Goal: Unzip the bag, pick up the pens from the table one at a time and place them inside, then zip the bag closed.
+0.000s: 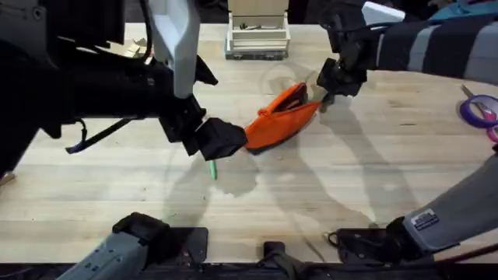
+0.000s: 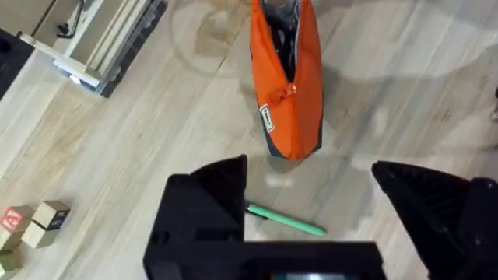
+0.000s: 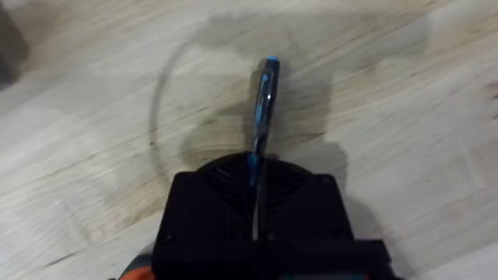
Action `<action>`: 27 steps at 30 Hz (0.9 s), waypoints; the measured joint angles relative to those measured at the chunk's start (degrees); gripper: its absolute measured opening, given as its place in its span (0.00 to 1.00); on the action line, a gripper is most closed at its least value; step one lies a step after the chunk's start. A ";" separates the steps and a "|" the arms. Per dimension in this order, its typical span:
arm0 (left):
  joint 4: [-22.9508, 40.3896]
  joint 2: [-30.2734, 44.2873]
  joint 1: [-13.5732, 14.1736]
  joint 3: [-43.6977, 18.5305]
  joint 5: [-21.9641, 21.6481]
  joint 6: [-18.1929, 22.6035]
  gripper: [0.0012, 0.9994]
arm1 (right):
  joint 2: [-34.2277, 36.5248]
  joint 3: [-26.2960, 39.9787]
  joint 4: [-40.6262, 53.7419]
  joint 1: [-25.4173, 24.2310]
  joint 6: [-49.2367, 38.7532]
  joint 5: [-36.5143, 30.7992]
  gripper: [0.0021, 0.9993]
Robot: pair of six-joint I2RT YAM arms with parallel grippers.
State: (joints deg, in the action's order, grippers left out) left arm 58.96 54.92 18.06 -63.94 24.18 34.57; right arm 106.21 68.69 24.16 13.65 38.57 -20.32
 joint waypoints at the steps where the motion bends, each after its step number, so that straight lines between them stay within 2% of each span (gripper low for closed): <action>1: 0.00 0.00 0.00 0.00 0.00 -0.01 0.99 | -0.48 0.00 0.02 0.03 -0.38 0.00 0.03; 13: 0.00 0.00 0.00 0.00 0.00 0.00 0.99 | -15.34 0.00 0.07 0.04 -7.74 -0.02 0.03; 21: 0.00 0.00 0.00 0.00 0.00 0.00 0.99 | -25.63 0.00 1.97 0.04 -8.43 -0.02 0.03; 27: 0.00 0.00 0.00 0.00 0.00 0.00 0.99 | -31.39 0.00 8.14 0.04 -5.12 -0.02 0.03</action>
State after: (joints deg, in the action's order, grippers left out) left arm 58.96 54.92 18.06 -63.94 24.18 34.57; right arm 74.82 68.69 32.30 13.69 33.45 -20.34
